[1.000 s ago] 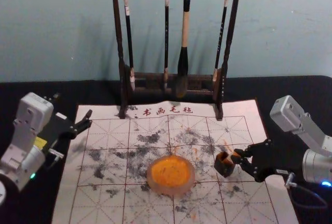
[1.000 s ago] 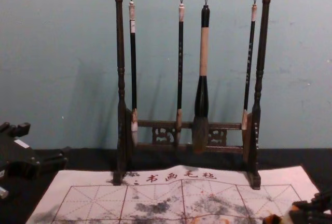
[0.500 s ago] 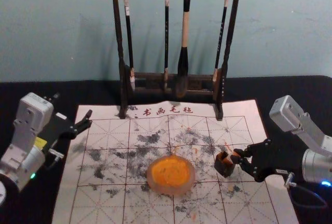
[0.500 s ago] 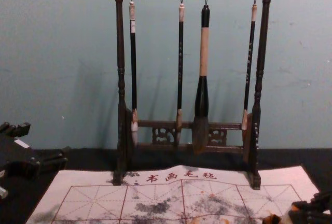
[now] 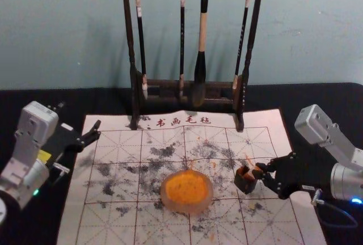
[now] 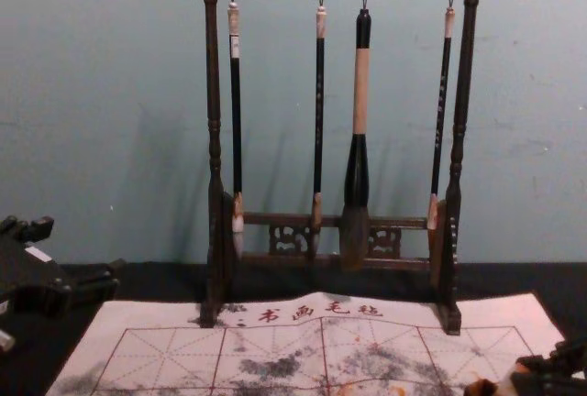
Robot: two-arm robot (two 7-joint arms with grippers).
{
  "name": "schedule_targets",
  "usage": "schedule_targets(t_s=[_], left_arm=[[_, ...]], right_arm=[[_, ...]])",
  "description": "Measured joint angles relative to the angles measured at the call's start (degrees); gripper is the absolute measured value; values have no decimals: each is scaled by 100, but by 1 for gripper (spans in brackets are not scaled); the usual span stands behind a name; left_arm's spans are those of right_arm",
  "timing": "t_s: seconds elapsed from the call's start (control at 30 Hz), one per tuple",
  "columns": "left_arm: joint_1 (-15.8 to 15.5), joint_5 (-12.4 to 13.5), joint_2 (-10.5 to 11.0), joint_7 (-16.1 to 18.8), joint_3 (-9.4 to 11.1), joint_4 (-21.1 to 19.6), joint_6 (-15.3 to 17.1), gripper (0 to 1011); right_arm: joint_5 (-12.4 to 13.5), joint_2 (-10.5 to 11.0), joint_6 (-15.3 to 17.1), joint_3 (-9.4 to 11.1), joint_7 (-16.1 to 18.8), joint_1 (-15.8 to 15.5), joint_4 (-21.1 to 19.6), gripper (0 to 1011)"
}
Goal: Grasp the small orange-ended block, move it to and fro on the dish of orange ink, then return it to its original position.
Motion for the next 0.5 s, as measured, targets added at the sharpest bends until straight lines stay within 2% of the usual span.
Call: schedule_targets(t_s=[0.13,0.23,0.3,0.5], left_arm=[[0,0,0,0,0,0,0,1001],[0,0,0,0,0,0,0,1001],[0,0,0,0,0,0,0,1001],[0,0,0,0,0,0,0,1001]], right_arm=[[-2,0,6,1,0,-2,0,145],[-2,0,6,1,0,-2,0,226],[-2,0,6,2,0,-2,0,326],[-2,0,6,3,0,-2,0,483]])
